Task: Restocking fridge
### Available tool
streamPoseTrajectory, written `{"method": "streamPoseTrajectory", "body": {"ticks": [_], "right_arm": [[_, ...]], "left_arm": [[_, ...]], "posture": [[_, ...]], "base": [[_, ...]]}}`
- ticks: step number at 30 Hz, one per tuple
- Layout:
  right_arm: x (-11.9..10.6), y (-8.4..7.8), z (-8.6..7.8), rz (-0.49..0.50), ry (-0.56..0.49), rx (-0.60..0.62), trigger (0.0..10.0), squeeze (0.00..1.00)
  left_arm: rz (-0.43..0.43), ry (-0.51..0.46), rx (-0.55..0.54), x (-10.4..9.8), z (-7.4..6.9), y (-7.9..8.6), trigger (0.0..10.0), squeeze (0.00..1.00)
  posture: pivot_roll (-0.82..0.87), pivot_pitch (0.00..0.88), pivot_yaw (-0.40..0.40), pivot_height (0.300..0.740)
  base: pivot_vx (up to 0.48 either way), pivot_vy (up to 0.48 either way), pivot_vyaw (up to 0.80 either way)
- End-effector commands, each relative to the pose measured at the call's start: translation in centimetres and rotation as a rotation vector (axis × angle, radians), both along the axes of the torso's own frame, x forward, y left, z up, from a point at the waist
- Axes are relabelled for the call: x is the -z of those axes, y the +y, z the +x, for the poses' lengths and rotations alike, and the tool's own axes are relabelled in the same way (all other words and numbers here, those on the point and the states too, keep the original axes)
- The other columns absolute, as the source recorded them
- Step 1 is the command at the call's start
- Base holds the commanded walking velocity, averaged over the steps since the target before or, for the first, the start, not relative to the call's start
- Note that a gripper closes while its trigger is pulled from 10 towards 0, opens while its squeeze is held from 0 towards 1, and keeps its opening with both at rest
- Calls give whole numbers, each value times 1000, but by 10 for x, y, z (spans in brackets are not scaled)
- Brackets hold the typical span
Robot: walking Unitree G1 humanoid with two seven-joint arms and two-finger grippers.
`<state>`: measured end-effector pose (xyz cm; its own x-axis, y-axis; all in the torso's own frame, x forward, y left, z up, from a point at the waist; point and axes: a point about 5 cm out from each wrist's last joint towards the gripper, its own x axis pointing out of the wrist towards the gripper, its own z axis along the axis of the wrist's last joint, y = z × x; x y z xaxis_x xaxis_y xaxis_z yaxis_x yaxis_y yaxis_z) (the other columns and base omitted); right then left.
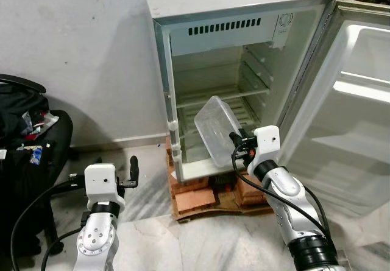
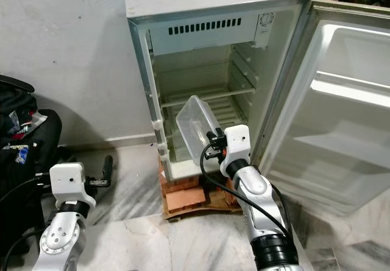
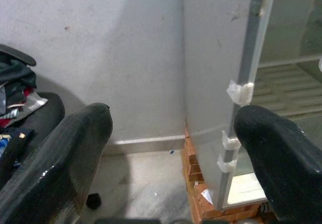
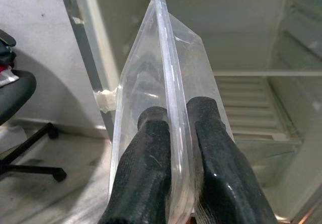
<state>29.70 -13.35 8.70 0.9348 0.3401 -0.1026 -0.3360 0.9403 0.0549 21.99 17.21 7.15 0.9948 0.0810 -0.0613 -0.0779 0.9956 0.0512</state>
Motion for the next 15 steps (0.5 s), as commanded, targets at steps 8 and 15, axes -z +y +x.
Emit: {"method": "streamPoseTrajectory", "body": {"ticks": [8, 15], "right_arm": [[-4, 3, 2, 1, -19, -8, 10000, 0], [-6, 4, 1, -4, -31, -14, 10000, 0]], "left_arm": [[4, -8, 4, -2, 1, 1, 10000, 0], [-3, -3, 5, -1, 2, -1, 10000, 0]], "posture": [[-41, 48, 30, 740], [-44, 49, 30, 740]], "base": [[254, 0, 0], [180, 0, 0]]}}
